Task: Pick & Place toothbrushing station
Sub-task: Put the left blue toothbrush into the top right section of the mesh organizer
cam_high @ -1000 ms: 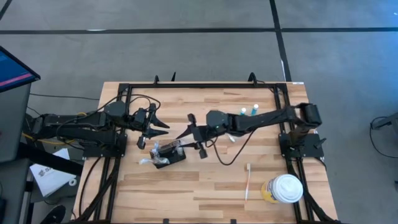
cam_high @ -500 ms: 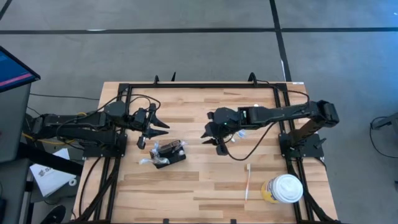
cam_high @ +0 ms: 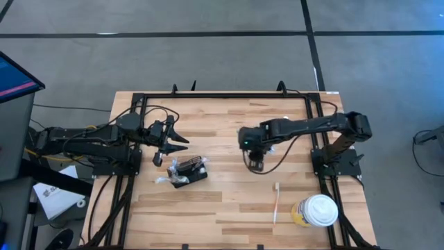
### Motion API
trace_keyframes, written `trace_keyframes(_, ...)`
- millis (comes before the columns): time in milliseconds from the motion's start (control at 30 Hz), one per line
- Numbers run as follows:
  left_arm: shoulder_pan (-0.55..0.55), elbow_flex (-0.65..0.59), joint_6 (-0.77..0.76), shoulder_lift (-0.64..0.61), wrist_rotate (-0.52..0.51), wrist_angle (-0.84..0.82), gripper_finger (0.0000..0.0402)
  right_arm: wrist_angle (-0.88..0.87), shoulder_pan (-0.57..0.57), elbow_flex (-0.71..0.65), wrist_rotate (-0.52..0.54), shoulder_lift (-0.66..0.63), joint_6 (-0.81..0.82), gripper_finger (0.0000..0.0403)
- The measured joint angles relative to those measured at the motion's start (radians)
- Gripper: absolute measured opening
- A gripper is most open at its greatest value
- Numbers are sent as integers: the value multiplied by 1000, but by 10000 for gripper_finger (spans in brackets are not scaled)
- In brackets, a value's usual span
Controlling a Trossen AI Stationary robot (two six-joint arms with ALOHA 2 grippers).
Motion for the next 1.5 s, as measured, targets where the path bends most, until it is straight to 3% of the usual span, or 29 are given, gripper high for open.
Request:
trace_keyframes(133,0,0,0,9,0,3,95,-66,-14,-2,55,63,56,108)
trace_keyframes(600,1,-1,0,39,-18,2,95,-160,-39,1,76,244,42,108)
trace_keyframes(800,1,-1,0,39,-18,3,95,-128,-46,0,129,247,42,108)
trace_keyframes(1267,1,-1,0,39,-18,2,95,-33,-45,-2,134,247,40,108)
trace_keyframes(1500,1,-1,0,39,-18,1,95,11,-72,-76,134,247,23,108)
